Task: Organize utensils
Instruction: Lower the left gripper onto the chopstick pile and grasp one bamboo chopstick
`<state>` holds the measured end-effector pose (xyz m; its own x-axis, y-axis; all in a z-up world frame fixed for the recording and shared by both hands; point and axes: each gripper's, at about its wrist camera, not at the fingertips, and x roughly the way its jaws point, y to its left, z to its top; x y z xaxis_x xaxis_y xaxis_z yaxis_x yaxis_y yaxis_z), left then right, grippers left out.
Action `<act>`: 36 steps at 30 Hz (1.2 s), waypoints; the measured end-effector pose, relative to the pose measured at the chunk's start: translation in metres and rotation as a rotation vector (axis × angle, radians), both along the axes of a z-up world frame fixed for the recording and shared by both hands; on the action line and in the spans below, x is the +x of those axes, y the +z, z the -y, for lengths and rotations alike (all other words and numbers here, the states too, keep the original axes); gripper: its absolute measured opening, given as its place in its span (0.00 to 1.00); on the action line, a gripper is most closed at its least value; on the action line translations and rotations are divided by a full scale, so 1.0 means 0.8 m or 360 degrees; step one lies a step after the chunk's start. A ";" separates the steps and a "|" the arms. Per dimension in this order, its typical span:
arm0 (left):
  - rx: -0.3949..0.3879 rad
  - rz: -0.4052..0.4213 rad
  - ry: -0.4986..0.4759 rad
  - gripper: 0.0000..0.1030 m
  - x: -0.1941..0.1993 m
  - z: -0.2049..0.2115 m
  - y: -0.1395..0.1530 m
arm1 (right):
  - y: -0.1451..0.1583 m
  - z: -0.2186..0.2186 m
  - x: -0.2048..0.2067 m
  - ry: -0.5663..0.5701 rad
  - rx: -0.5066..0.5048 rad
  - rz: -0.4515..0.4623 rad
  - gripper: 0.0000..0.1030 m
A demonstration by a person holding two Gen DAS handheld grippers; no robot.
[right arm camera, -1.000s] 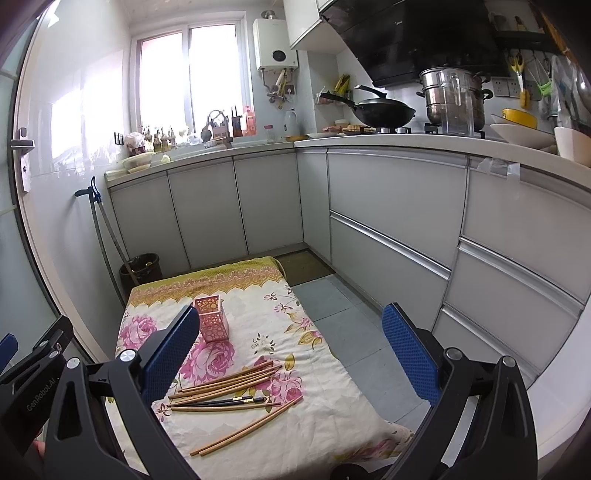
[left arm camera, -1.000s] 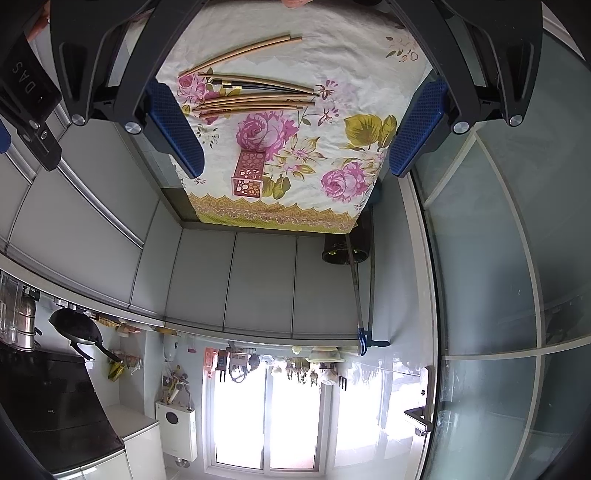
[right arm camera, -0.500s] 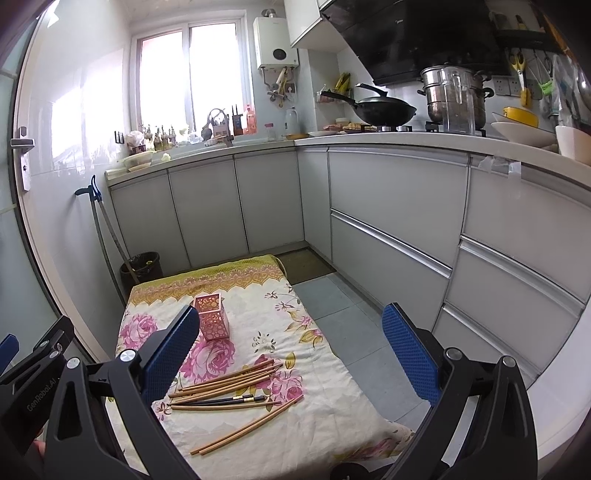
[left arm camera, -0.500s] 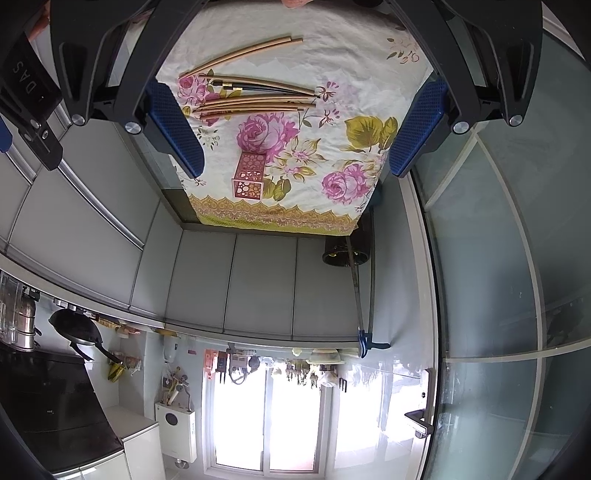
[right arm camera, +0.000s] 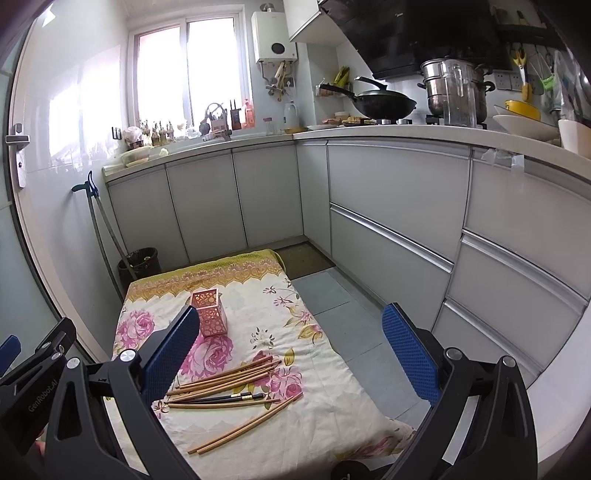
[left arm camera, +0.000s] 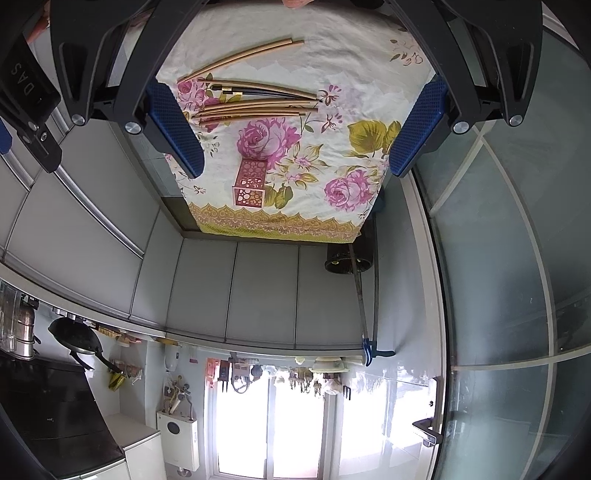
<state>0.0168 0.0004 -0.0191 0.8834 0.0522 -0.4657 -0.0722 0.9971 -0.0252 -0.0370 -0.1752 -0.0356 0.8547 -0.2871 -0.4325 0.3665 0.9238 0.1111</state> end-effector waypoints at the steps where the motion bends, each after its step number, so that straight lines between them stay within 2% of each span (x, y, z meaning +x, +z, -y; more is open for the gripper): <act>1: 0.0004 -0.0011 -0.0002 0.93 0.003 0.002 -0.003 | -0.003 0.001 0.003 -0.0003 0.0004 -0.0009 0.94; 6: 0.0041 -0.0094 -0.0031 0.93 0.035 0.016 -0.025 | -0.021 0.015 0.026 -0.0030 0.0037 -0.0068 0.94; 9: 0.0088 -0.0220 -0.0166 0.93 0.076 0.034 -0.046 | -0.038 0.033 0.045 -0.0068 0.0074 -0.0125 0.94; 13: 0.0305 -0.0482 -0.0511 0.93 0.147 0.082 -0.099 | -0.072 0.069 0.070 -0.0146 0.0161 -0.0214 0.94; 17: 0.0397 -0.0748 -0.0799 0.93 0.212 0.128 -0.163 | -0.113 0.100 0.100 -0.0213 0.0156 -0.0349 0.94; 20: 0.0543 -0.0996 -0.0981 0.93 0.261 0.168 -0.220 | -0.144 0.122 0.120 -0.0243 0.0209 -0.0432 0.93; 23: 0.0725 -0.1212 -0.1067 0.93 0.298 0.197 -0.277 | -0.172 0.143 0.140 -0.0254 0.0307 -0.0499 0.93; 26: 0.0764 -0.1395 -0.1164 0.93 0.326 0.213 -0.314 | -0.193 0.160 0.159 -0.0257 0.0379 -0.0545 0.93; 30: 0.0843 -0.1447 -0.1218 0.92 0.357 0.230 -0.328 | -0.210 0.170 0.178 -0.0239 0.0416 -0.0594 0.93; 33: 0.0838 -0.1500 -0.1281 0.91 0.375 0.237 -0.332 | -0.216 0.172 0.191 -0.0213 0.0449 -0.0613 0.93; 36: 0.0901 -0.1535 -0.1300 0.81 0.386 0.238 -0.338 | -0.219 0.172 0.200 -0.0194 0.0459 -0.0622 0.93</act>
